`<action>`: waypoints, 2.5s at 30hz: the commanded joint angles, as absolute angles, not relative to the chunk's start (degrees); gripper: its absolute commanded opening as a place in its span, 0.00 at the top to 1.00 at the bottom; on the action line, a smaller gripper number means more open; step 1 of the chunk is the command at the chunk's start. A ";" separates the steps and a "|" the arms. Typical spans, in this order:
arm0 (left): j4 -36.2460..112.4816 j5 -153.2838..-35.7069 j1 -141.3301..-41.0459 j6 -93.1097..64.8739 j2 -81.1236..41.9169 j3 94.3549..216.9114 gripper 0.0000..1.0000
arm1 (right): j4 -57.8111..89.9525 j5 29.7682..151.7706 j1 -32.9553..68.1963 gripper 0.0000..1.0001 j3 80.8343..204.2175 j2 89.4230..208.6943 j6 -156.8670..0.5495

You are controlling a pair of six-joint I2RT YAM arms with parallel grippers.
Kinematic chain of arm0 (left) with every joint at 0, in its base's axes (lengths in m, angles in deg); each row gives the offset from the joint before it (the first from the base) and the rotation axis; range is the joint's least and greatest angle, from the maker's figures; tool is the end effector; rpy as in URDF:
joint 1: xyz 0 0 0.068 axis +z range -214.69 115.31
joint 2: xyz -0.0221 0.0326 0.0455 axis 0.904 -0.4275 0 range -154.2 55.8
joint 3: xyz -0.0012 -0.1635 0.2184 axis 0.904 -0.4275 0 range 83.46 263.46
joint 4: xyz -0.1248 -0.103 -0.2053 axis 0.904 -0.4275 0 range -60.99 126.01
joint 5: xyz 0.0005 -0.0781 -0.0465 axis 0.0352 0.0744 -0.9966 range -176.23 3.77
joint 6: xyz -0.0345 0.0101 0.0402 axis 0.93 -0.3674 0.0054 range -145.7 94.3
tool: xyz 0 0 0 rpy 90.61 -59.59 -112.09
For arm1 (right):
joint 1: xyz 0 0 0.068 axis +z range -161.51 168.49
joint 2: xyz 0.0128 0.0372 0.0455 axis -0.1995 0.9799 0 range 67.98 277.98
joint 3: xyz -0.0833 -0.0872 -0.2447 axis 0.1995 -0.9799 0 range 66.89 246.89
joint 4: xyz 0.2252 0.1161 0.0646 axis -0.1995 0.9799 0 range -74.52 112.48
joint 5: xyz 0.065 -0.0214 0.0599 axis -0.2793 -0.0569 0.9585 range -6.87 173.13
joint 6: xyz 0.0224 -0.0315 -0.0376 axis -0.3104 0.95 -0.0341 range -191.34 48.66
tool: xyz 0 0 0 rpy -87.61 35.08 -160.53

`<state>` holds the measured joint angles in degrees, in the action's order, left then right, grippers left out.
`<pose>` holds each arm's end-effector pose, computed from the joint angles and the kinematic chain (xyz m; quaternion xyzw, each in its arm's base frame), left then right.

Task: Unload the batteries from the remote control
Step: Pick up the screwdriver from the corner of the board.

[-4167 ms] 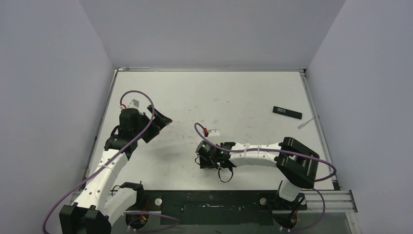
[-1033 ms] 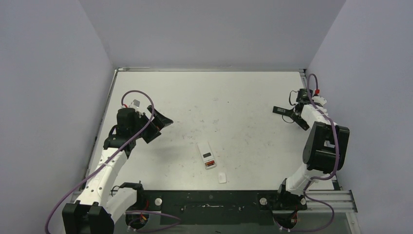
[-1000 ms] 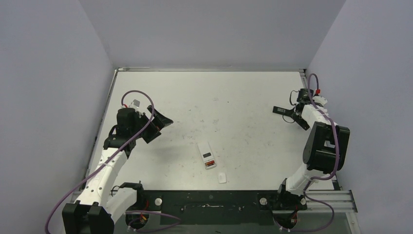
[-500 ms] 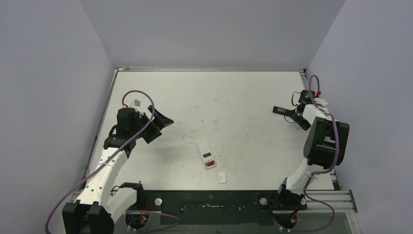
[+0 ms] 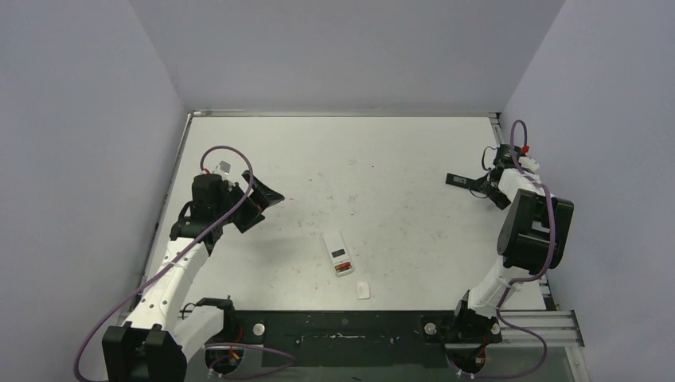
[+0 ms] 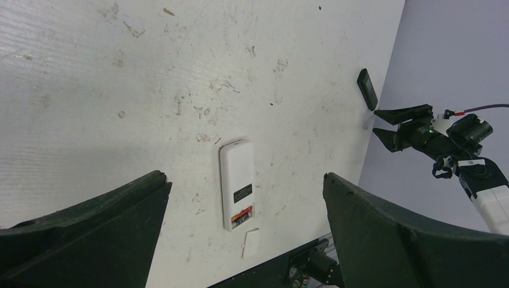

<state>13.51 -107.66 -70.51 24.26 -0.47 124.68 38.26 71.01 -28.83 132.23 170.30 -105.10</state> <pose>0.2082 -0.0342 0.2621 -0.2551 0.8478 -0.3504 0.3057 0.3442 -0.1152 0.1778 0.4387 0.8543 -0.0638 0.2713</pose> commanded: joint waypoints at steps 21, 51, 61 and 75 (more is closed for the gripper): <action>15.62 -108.81 -70.05 23.72 -0.01 126.53 0.00 | 34.83 71.28 -30.49 0.51 130.87 172.12 -103.43; 15.72 -109.26 -70.05 23.70 0.26 126.21 0.00 | 31.93 71.00 -30.58 0.57 128.07 174.46 -103.40; 15.87 -109.44 -70.05 23.85 0.34 125.92 0.00 | 30.92 71.24 -30.58 0.70 127.03 174.24 -103.86; 18.01 -110.16 -70.06 23.01 0.42 125.21 0.00 | 31.30 70.63 -29.57 0.94 120.34 163.04 -104.34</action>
<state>13.75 -108.78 -70.51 24.19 -0.45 124.65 29.82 71.21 -30.21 123.45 168.71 -103.73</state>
